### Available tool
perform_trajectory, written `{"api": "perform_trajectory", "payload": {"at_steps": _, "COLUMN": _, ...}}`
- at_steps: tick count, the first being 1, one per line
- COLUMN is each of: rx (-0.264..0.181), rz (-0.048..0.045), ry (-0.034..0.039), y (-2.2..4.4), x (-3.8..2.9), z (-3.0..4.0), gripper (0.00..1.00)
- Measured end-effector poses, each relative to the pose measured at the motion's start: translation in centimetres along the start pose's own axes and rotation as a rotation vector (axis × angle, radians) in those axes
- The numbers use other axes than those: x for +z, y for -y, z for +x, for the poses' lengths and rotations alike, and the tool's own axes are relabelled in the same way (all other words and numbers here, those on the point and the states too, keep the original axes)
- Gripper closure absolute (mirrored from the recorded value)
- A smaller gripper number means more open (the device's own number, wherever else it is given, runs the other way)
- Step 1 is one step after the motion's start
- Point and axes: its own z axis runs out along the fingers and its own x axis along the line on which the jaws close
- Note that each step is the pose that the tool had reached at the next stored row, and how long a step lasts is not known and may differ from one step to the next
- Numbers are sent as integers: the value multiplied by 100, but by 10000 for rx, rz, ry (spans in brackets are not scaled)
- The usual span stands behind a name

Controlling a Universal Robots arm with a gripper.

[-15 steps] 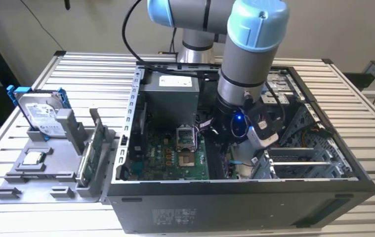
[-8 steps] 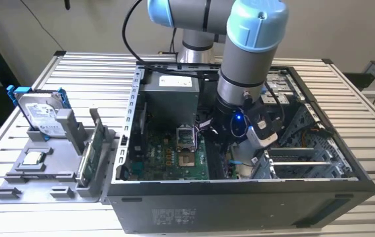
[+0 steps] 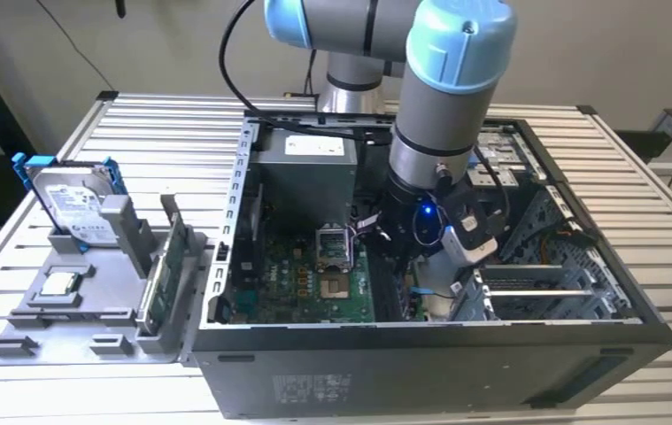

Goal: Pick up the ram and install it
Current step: 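Insert the ram into the slot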

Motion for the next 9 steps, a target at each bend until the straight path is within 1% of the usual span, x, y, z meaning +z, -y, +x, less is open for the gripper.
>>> {"api": "perform_trajectory", "payload": {"at_steps": 9, "rx": 6, "rz": -3, "ry": 1, "y": 0, "x": -2, "z": 4, "gripper": 86}}
